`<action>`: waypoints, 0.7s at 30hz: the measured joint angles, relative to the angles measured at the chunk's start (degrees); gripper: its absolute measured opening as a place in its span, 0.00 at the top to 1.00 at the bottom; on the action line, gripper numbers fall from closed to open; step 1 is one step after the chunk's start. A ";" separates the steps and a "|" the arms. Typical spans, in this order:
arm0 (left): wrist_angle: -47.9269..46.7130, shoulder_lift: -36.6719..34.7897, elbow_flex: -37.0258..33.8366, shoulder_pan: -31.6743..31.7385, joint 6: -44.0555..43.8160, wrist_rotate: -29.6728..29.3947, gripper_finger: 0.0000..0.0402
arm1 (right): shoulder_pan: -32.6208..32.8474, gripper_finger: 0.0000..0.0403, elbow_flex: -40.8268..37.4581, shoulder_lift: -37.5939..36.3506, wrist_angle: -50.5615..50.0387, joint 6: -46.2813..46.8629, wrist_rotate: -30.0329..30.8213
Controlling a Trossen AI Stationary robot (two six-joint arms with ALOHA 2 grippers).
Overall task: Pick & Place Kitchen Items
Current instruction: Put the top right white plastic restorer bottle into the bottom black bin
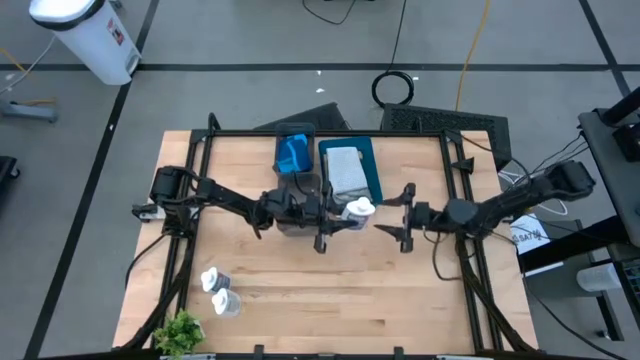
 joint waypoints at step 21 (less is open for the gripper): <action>-2.67 -0.07 0.42 -0.34 0.07 -1.70 0.78 | -5.94 0.40 7.06 23.39 19.62 5.69 -13.80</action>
